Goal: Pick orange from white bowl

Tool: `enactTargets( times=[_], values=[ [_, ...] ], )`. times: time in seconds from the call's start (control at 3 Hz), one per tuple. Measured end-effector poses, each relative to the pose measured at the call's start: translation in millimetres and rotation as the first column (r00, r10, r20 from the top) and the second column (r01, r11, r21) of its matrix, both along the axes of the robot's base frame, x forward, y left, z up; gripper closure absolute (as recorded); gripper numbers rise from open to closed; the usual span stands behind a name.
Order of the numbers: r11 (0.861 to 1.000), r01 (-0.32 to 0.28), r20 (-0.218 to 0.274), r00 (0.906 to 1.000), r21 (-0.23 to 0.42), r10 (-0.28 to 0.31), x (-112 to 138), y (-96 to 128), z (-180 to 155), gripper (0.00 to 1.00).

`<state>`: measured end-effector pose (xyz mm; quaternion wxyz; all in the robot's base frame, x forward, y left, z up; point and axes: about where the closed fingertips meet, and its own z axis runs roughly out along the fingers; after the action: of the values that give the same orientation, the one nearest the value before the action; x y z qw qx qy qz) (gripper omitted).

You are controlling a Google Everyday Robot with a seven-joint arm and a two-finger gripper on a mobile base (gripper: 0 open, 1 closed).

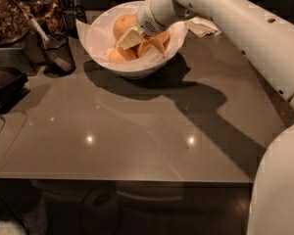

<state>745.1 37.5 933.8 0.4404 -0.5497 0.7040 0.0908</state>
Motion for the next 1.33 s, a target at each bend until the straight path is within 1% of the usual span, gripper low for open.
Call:
enactTargets(
  times=[0.33, 0.67, 1.0, 1.33],
  values=[
    [1.000, 0.000, 0.000, 1.0000, 0.000, 0.000, 0, 0, 0, 1.00],
    [0.999, -0.002, 0.006, 1.0000, 0.041, 0.001, -1, 2, 10, 1.00],
    [0.995, 0.010, 0.020, 0.9997, 0.103, -0.012, -1, -1, 22, 1.00],
    [0.995, 0.010, 0.020, 0.9997, 0.104, -0.012, -1, -1, 23, 1.00]
  ],
)
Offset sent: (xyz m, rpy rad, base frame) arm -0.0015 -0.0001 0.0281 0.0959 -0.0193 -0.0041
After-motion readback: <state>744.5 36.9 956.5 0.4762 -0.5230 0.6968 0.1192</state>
